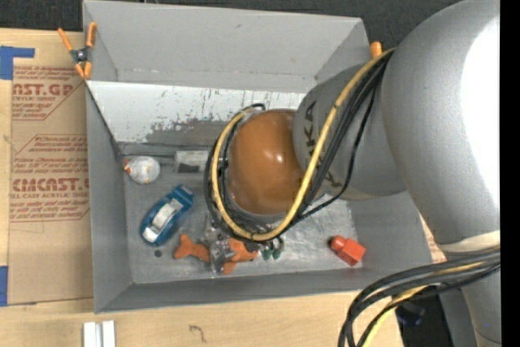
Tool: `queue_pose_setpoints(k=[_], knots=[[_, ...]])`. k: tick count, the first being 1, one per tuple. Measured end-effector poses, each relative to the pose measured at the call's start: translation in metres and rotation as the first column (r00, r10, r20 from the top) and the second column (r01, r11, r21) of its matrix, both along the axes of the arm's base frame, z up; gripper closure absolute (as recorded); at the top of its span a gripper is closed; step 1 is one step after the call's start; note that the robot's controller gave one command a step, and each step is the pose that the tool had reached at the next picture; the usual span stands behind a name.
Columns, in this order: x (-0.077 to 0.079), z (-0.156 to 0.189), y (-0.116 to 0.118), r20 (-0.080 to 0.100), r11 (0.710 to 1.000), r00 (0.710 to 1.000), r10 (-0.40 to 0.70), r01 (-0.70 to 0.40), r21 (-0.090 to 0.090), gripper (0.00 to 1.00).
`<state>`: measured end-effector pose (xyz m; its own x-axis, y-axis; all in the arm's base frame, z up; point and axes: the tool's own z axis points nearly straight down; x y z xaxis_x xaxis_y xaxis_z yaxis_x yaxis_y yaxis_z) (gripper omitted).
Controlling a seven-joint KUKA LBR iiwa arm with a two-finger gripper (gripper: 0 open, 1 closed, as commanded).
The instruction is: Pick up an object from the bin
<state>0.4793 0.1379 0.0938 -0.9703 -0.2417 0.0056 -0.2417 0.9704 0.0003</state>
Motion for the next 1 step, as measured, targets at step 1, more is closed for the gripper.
queue_pose_setpoints(k=[1], knots=[[-0.0012,0.0232,-0.0002,-0.004,1.000,1.000,0.000,0.000,-0.001,1.00]])
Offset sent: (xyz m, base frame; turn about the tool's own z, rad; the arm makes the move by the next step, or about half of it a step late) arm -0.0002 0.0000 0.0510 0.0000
